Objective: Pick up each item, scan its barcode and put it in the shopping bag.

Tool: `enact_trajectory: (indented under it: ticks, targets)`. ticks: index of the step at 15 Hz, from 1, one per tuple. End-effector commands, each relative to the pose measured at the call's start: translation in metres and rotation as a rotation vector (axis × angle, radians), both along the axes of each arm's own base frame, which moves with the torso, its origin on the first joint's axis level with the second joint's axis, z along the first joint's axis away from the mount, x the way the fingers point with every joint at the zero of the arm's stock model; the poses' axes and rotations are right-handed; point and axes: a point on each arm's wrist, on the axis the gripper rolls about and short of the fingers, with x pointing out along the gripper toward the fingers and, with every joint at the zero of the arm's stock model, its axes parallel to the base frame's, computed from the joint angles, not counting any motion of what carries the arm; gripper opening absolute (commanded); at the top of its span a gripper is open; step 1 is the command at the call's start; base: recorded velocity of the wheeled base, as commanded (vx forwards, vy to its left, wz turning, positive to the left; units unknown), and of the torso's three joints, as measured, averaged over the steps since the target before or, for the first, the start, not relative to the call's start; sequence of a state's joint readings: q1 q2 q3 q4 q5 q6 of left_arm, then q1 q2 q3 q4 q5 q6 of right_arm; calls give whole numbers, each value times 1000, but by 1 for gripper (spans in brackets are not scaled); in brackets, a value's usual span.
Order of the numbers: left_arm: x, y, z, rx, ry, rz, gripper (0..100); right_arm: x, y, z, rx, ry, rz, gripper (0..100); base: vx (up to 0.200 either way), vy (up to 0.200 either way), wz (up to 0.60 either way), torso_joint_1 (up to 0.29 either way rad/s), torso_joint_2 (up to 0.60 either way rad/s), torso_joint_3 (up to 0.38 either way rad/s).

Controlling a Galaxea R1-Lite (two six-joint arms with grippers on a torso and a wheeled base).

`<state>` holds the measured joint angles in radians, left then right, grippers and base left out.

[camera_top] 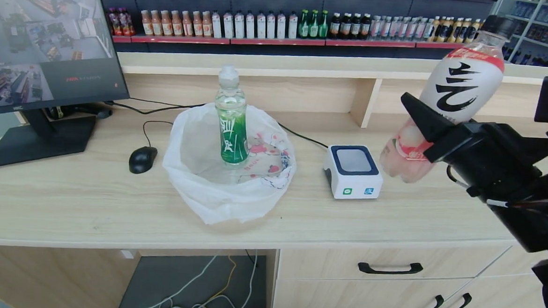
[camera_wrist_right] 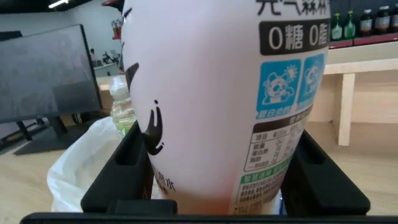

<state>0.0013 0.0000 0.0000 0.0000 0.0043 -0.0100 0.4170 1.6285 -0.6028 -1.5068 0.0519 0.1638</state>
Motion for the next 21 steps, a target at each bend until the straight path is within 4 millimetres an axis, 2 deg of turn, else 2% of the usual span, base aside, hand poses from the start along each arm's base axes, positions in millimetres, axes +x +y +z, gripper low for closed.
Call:
enact_trajectory:
  ticks: [1, 3, 7, 12, 16, 17, 18, 20, 21]
  targets:
    - [0, 0, 0, -1, 0, 1, 100, 22, 23, 1, 53, 32, 62, 0, 0, 0, 0, 0, 0, 0]
    - [0, 0, 0, -1, 0, 1, 100, 35, 39, 9, 188, 119, 79, 0, 0, 0, 0, 0, 0, 0]
    - [0, 0, 0, -1, 0, 1, 100, 51, 54, 2, 429, 270, 97, 0, 0, 0, 0, 0, 0, 0]
    - [0, 0, 0, -1, 0, 1, 100, 61, 60, -6, 612, 367, 191, 0, 0, 0, 0, 0, 0, 0]
    - [0, 0, 0, -1, 0, 1, 100, 77, 56, -26, 713, 452, 196, 0, 0, 0, 0, 0, 0, 0]
    - [0, 0, 0, -1, 0, 1, 100, 87, 52, -37, 744, 476, 182, 0, 0, 0, 0, 0, 0, 0]
    - [0, 0, 0, -1, 0, 1, 100, 89, 51, -37, 760, 470, 190, 0, 0, 0, 0, 0, 0, 0]
    - [0, 0, 0, -1, 0, 1, 100, 96, 51, -25, 808, 439, 239, 0, 0, 0, 0, 0, 0, 0]
    - [0, 0, 0, -1, 0, 1, 100, 98, 52, -28, 795, 453, 248, 0, 0, 0, 0, 0, 0, 0]
